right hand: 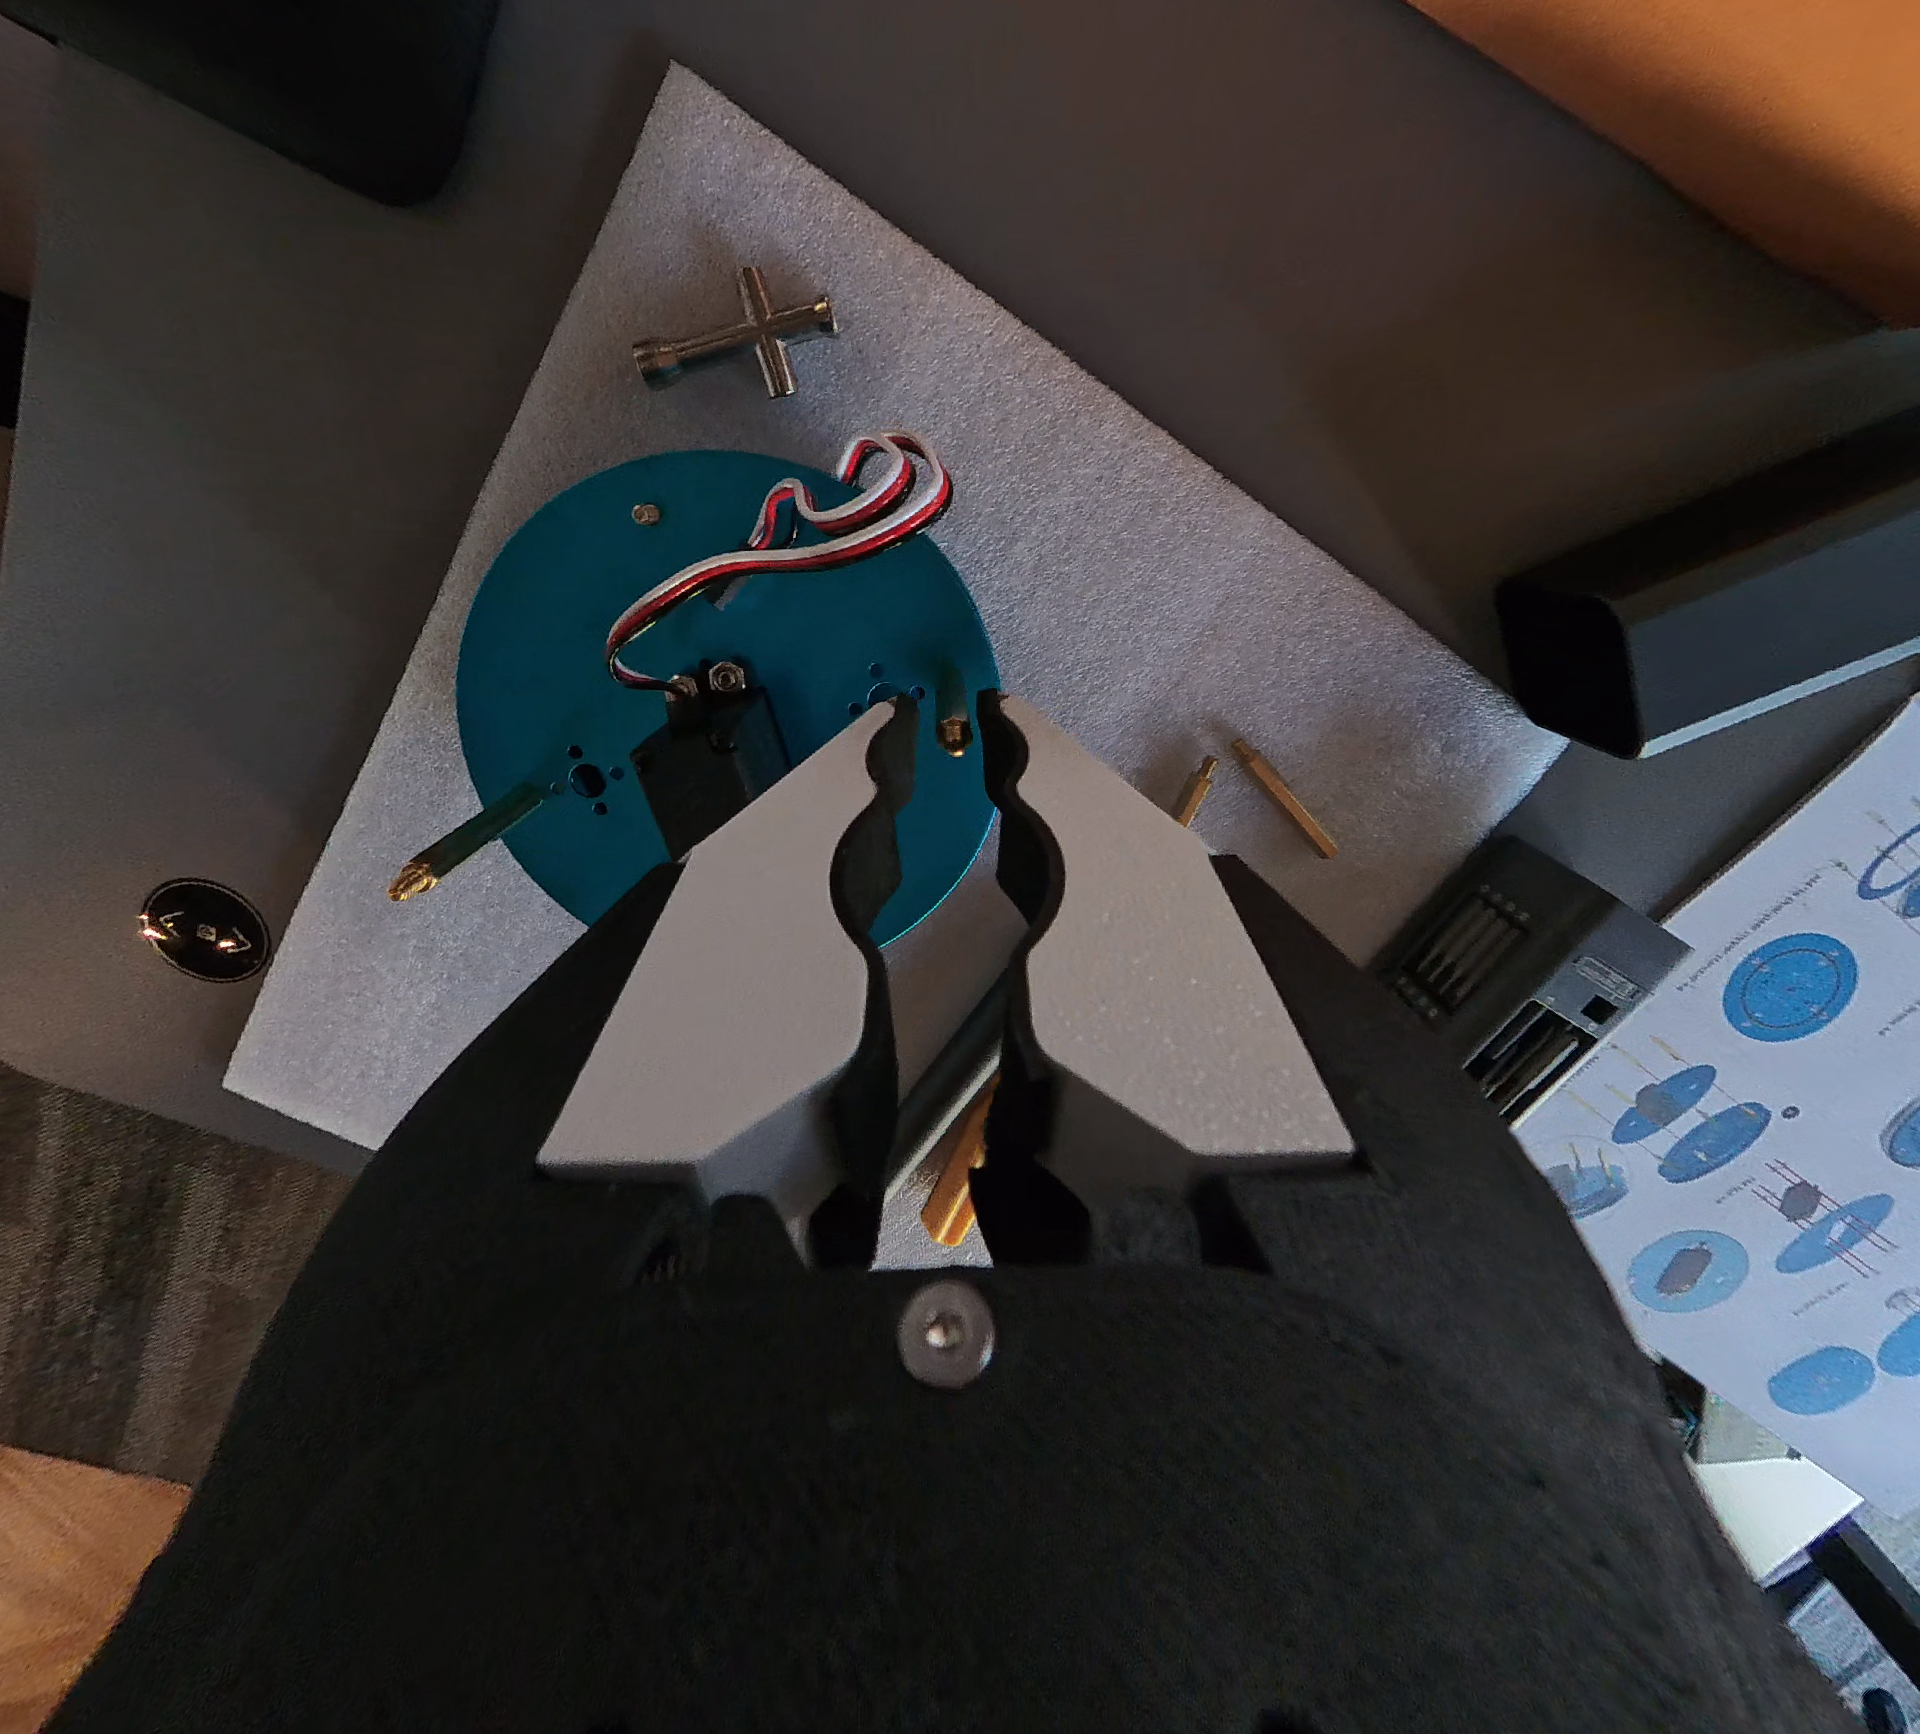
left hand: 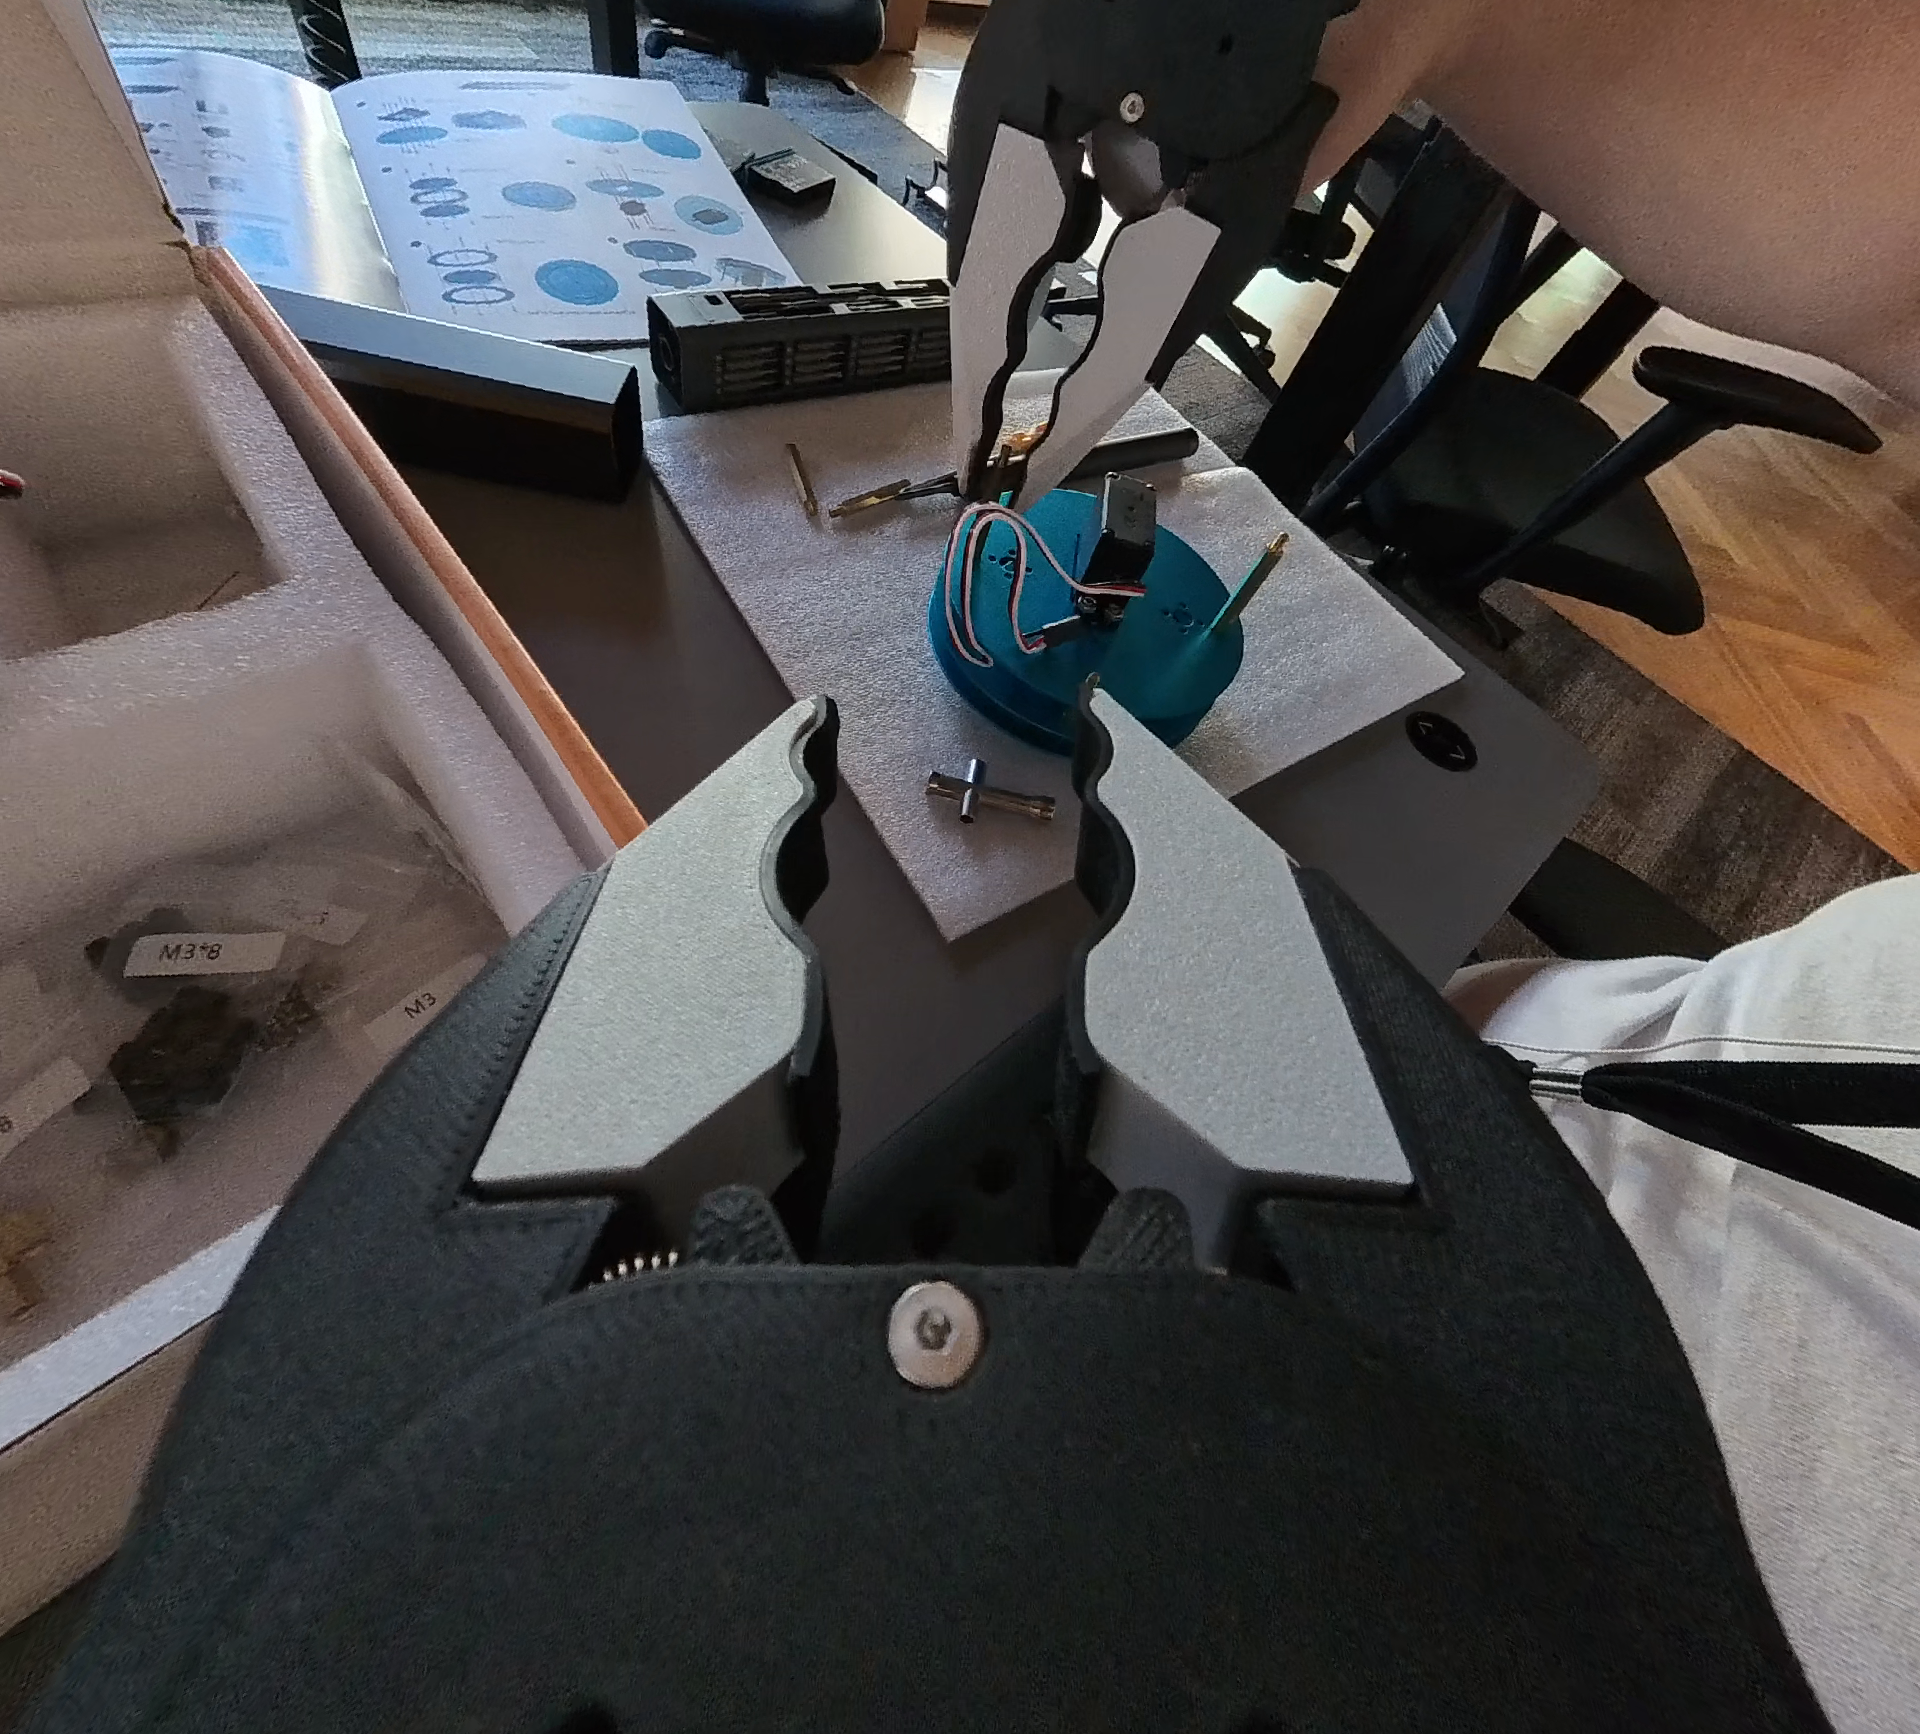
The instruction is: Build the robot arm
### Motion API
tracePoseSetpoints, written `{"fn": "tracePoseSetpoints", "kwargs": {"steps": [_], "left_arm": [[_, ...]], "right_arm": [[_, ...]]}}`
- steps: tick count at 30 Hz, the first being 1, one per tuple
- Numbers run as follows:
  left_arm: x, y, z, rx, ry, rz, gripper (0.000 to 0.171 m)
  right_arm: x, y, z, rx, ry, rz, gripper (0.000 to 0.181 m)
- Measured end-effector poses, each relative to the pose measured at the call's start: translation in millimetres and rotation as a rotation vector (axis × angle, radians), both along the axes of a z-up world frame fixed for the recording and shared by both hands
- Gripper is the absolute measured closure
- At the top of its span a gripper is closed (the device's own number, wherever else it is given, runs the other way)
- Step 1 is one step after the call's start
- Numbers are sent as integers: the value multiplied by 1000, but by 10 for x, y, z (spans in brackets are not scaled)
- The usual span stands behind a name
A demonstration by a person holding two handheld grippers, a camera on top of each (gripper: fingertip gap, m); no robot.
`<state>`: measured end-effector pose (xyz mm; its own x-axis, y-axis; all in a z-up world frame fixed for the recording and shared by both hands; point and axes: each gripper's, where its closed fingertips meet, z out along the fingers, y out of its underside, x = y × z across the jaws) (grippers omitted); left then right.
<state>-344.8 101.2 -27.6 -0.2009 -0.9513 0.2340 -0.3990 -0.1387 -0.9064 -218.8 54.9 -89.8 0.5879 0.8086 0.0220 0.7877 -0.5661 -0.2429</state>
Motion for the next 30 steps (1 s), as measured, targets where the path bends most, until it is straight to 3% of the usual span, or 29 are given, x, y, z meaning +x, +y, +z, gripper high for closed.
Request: {"fn": "tracePoseSetpoints", "kwargs": {"steps": [5, 9, 13, 18, 20, 24, 27, 30], "left_arm": [[2, -21, -15, -4, 5, -4, 127], [-24, -39, -8, -3, 3, -3, 127], [-53, -48, 10, -19, -3, -3, 127], [-71, -106, 33, -35, -13, -8, 128], [-73, -145, 34, -54, -16, -17, 128], [-88, -210, 4, -68, -10, -38, 127], [-120, -246, -26, -65, -7, -40, 126], [-106, -367, -111, -30, -2, -50, 126]], "right_arm": [[18, 19, -14, -45, 16, -103, 176], [43, 18, -21, -54, 22, -311, 176], [57, 17, -24, -47, 36, -637, 176], [77, 26, -32, 10, 44, -861, 176], [70, 33, -33, 15, 64, -882, 176], [73, 31, 12, 69, 108, -791, 168], [128, 15, 325, 296, 197, -769, 156], [15, -278, 604, 454, 379, -825, 137]]}}
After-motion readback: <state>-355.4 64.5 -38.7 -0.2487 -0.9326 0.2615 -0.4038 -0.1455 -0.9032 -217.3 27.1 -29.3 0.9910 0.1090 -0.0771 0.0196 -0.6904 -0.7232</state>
